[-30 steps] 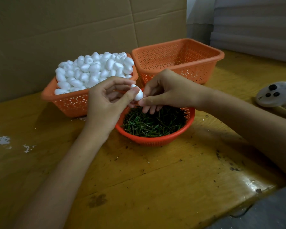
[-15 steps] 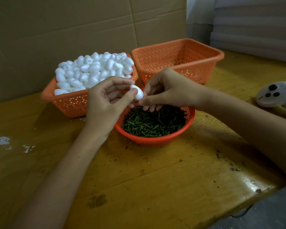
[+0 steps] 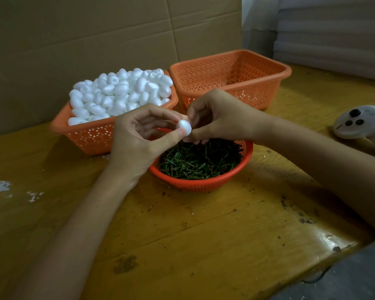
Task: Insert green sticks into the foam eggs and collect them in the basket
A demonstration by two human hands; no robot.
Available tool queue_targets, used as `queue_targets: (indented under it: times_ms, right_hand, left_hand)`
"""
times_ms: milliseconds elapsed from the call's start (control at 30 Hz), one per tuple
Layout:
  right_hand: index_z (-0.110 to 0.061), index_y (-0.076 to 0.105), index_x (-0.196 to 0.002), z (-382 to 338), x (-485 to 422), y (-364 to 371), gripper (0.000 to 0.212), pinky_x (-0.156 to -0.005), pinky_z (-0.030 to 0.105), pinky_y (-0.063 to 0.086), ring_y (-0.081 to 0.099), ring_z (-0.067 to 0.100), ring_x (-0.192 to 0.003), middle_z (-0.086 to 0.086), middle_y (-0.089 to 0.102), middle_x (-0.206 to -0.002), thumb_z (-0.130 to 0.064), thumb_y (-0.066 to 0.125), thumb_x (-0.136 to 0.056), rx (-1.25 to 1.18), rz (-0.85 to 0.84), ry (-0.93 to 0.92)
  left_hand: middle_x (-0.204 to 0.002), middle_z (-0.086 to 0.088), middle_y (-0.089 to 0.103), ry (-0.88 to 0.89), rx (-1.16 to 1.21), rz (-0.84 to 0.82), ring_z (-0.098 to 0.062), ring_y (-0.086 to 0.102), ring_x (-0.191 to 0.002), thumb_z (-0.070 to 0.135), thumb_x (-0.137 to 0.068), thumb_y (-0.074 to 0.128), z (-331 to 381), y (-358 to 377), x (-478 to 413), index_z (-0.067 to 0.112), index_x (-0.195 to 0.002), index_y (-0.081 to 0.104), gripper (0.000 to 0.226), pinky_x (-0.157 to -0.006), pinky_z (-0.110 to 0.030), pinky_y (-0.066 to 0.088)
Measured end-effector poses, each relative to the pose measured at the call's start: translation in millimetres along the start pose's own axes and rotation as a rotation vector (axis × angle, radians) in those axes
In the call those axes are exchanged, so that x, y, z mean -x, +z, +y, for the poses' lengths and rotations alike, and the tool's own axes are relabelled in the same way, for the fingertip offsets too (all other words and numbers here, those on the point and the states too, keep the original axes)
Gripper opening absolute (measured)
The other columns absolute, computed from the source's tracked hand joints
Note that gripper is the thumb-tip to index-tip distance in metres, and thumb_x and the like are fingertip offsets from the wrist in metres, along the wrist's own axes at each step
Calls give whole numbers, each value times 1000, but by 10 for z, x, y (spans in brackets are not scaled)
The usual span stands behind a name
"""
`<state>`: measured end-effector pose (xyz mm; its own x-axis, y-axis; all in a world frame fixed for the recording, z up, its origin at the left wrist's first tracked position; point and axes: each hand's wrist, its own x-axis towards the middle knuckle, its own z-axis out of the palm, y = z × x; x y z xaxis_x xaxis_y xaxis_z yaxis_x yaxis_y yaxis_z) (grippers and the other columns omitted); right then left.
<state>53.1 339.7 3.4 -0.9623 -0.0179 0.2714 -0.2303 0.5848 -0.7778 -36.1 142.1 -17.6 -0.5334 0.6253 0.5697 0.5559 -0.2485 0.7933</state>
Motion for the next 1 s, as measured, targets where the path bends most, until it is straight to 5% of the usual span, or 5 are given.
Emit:
queue_targets:
  times_ms: [467, 833, 1000]
  right_hand:
    - [3, 77, -98, -23, 1, 4, 16, -70, 30, 63, 75, 20, -70, 8, 78, -79, -7, 82, -87, -1, 23, 9]
    - [5, 75, -101, -66, 30, 6, 17, -77, 45, 65, 77, 31, -79, 15, 79, -87, -7, 79, -89, -5, 7, -9]
    - [6, 74, -96, -76, 25, 0, 12, -68, 38, 64, 72, 23, -66, 25, 75, -79, -3, 78, -89, -72, 160, -63]
  left_hand:
    - [-102, -13, 76, -43, -10, 102, -37, 76, -90, 5, -88, 83, -8, 12, -30, 13, -105, 68, 24, -66, -29, 61]
    - [-97, -11, 73, -48, -30, 115, -31, 74, -75, 10, -88, 84, -28, 23, -33, 17, -109, 66, 28, -62, -34, 60]
    - [-98, -5, 74, 13, -5, 187, -25, 73, -87, 34, -97, 66, -2, 12, -48, 16, -112, 65, 23, -64, -33, 59]
